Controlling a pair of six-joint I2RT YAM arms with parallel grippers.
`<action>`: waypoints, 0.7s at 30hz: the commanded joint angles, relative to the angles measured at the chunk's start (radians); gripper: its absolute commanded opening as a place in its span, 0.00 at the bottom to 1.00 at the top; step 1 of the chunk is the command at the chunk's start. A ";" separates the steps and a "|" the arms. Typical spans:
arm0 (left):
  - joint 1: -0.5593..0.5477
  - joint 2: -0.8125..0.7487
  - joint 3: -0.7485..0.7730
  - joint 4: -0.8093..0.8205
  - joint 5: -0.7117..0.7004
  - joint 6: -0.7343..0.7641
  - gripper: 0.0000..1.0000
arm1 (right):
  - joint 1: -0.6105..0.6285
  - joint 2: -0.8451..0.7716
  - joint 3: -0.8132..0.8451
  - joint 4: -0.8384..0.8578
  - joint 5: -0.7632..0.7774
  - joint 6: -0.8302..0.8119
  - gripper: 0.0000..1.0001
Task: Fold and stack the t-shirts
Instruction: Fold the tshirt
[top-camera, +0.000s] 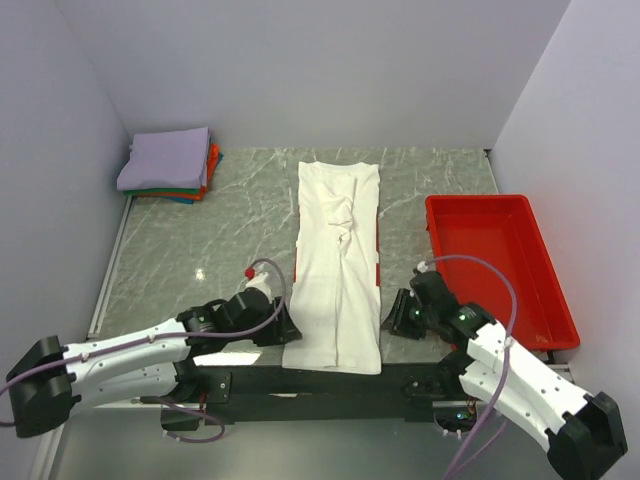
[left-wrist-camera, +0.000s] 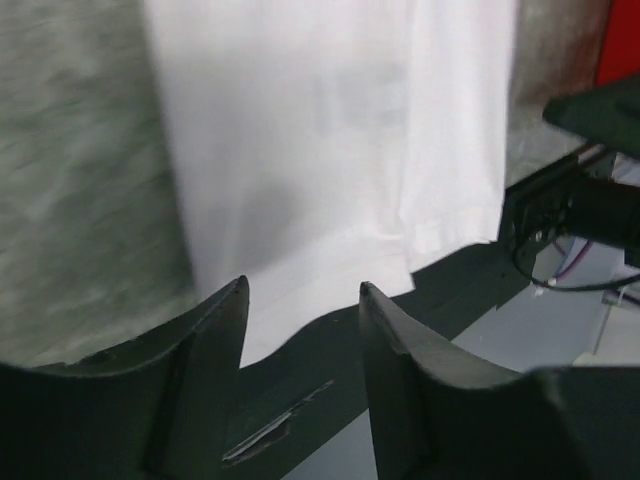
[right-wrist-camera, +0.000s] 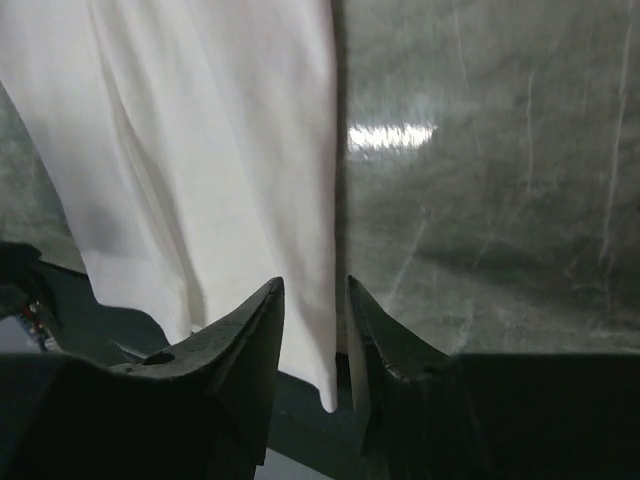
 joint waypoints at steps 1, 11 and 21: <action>0.041 -0.091 -0.067 -0.091 -0.002 -0.065 0.53 | -0.003 -0.080 -0.087 -0.042 -0.093 0.069 0.38; 0.049 -0.157 -0.167 -0.077 0.070 -0.114 0.53 | -0.002 -0.148 -0.202 -0.044 -0.222 0.108 0.38; 0.048 -0.149 -0.196 -0.063 0.108 -0.116 0.53 | -0.002 -0.201 -0.196 -0.100 -0.262 0.103 0.39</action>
